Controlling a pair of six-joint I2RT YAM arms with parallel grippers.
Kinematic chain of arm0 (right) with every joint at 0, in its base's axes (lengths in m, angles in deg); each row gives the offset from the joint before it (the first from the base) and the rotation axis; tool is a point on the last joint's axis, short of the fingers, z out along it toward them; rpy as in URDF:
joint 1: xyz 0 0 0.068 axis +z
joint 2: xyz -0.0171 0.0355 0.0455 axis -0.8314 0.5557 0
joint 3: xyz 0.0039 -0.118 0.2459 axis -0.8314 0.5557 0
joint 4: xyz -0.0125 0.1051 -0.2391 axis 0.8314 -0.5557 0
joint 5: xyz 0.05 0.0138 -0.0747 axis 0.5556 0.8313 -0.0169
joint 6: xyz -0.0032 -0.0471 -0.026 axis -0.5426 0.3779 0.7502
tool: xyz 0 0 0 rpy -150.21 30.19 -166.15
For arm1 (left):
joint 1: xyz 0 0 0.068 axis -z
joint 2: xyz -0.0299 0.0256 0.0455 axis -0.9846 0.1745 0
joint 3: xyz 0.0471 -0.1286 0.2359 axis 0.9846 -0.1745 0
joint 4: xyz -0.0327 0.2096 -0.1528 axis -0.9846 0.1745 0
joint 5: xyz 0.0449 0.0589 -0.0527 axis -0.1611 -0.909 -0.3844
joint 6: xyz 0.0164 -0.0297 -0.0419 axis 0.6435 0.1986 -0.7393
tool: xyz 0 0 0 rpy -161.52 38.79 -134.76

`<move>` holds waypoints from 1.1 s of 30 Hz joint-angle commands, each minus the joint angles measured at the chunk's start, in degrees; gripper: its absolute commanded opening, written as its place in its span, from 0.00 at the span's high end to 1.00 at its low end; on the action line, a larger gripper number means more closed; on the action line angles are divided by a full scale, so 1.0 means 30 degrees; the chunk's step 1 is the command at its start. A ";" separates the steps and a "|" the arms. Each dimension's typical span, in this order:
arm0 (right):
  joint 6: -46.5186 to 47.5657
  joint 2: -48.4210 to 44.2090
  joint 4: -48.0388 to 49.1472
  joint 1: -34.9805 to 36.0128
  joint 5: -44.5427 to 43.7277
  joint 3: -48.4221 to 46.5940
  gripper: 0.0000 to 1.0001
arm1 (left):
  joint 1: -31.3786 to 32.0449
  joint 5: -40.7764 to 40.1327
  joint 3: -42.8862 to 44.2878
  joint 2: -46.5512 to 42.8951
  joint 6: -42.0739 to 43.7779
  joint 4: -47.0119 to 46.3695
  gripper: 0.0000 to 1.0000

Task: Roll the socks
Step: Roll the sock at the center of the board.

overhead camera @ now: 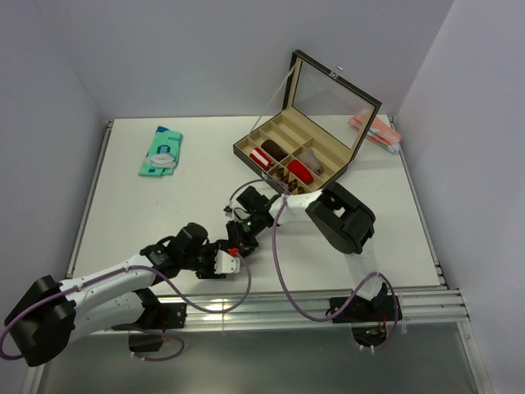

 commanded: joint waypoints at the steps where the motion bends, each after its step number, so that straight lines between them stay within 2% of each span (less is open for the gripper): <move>1: 0.0859 0.0601 -0.1101 -0.0286 -0.3074 0.0340 1.00 | 0.0180 0.0142 0.0630 0.0789 -0.0346 -0.0268 0.48; 4: 0.0743 0.0308 -0.0691 -0.0286 -0.2869 0.0721 1.00 | 0.0209 0.0083 0.0894 0.1580 -0.0493 -0.0209 0.55; 6: 0.0597 -0.0014 -0.0457 -0.0286 -0.2723 0.0927 0.96 | 0.0180 0.0054 0.0924 0.1962 -0.0609 -0.0151 0.57; 10: 0.0596 -0.0747 -0.0485 -0.0286 -0.2926 0.1015 0.80 | 0.0210 -0.0063 0.0983 0.1963 -0.0815 -0.0005 0.65; 12: 0.0537 -0.1273 -0.0689 -0.0286 -0.3277 0.0927 0.76 | 0.0239 -0.0034 0.1100 0.2079 -0.0931 0.0345 0.68; 13: 0.0421 -0.1536 -0.0690 -0.0315 -0.3859 0.0927 0.71 | 0.0239 0.0053 0.1332 0.2225 -0.0990 0.0522 0.72; 16: -0.0427 -0.2766 0.0157 -0.0373 -0.4593 0.1569 0.62 | 0.0239 0.0258 0.1656 0.3045 -0.1254 0.0990 0.78; 19: -0.1482 -0.4435 0.1415 -0.0695 -0.5298 0.2798 0.55 | 0.0210 0.0230 0.1424 0.3194 -0.1313 0.0846 0.79; 25: -0.3561 -0.8472 0.3613 -0.1922 -0.7525 0.6166 0.53 | 0.0210 0.1255 0.2328 0.3631 -0.1255 0.2309 0.79; 33: -0.4385 -1.3779 0.3501 -0.2512 -1.2209 0.9684 0.53 | -0.0199 0.2748 0.3850 0.5564 -0.0377 0.4299 0.79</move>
